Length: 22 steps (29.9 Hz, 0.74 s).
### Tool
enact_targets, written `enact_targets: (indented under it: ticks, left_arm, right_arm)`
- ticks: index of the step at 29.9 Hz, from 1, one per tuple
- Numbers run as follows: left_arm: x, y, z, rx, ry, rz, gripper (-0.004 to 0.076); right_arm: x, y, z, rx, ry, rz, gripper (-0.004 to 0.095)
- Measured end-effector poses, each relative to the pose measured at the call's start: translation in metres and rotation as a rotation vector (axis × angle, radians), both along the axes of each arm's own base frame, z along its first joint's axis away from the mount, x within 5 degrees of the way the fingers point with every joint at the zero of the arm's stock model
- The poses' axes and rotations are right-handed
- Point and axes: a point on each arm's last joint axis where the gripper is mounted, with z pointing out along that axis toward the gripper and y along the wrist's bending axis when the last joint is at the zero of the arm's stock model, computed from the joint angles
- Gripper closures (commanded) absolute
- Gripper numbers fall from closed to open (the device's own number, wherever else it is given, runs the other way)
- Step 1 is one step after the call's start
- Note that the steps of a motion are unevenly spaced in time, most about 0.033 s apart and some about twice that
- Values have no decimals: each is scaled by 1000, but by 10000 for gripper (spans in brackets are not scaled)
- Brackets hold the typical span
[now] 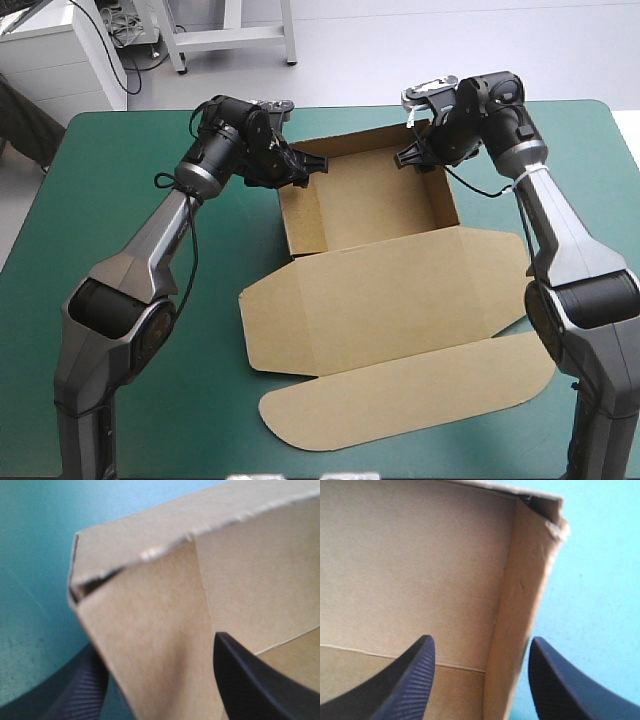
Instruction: Fold the box
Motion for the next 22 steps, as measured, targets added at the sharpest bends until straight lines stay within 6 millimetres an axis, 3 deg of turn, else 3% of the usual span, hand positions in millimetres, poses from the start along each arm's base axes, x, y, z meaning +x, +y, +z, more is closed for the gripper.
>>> enact_targets:
  ticks: [9, 12, 15, 17, 21, 22]
  left_arm:
    - [-4, -2, 5, -8, -11, -55, 284]
    - [-10, 0, 18, -17, -41, -89, 284]
    - [-23, 6, 44, -13, -111, -139, 305]
    - [-37, 14, 68, -13, -178, -177, 380]
    - [-71, 31, 118, -6, -325, -254, 701]
    - [-81, 36, 130, -1, -363, -274, 727]
  right_arm:
    - [-3, -1, 6, 7, -12, -6, 391]
    - [-3, -3, 6, -15, -19, -8, 391]
    - [-1, -8, 6, -48, -27, -19, 391]
    - [0, -11, 5, -53, -26, -28, 391]
    - [6, -20, -2, -48, -8, -50, 391]
    - [8, -22, -5, -43, 0, -54, 391]
